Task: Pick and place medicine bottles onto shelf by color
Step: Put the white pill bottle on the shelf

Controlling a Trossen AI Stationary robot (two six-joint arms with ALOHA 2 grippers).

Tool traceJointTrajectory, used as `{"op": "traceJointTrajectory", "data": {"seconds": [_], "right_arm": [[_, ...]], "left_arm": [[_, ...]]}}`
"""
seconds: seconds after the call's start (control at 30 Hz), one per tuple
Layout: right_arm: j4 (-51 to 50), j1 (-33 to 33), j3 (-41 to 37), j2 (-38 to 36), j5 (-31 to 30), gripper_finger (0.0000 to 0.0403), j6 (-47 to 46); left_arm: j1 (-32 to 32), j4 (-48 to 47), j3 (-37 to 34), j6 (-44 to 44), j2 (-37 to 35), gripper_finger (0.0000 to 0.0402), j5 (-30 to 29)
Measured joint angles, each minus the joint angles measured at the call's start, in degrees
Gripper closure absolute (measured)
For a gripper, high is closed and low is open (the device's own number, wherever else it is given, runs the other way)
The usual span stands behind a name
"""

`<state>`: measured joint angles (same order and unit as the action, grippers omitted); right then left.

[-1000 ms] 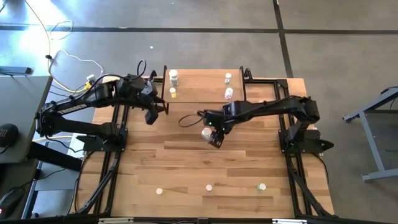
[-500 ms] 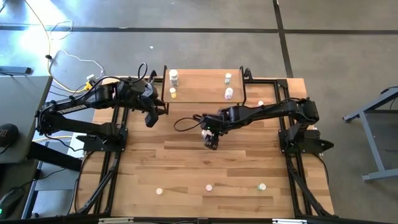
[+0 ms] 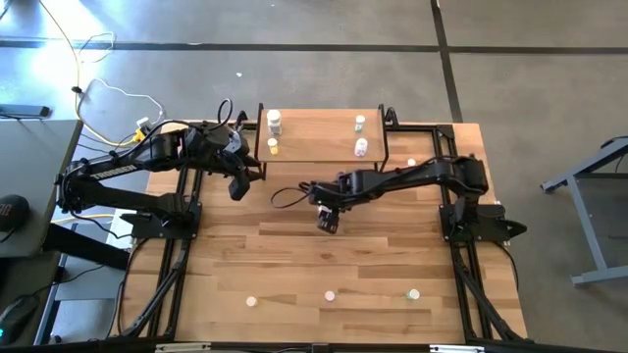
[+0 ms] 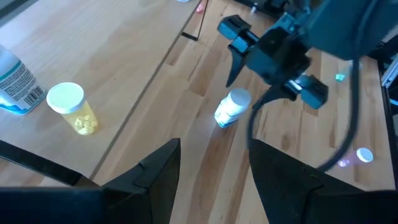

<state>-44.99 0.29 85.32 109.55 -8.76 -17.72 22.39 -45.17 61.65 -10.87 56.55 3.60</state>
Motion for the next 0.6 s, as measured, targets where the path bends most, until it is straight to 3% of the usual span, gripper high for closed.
{"op": "traceJointTrajectory", "data": {"seconds": [0.27, 0.6], "right_arm": [[0.35, -1.89, 0.04, 1.62, 4.05, 0.0151, -0.22], [0.27, -3.36, 0.07, 1.61, 8.67, 0.0249, -1.48]], "left_arm": [[0.0, 0.0, 0.0, 0.25, 0.0, 0.0222, -1.27], [0.0, 0.0, 0.0, 1.2, 0.0, 0.0222, -2.82]]}}
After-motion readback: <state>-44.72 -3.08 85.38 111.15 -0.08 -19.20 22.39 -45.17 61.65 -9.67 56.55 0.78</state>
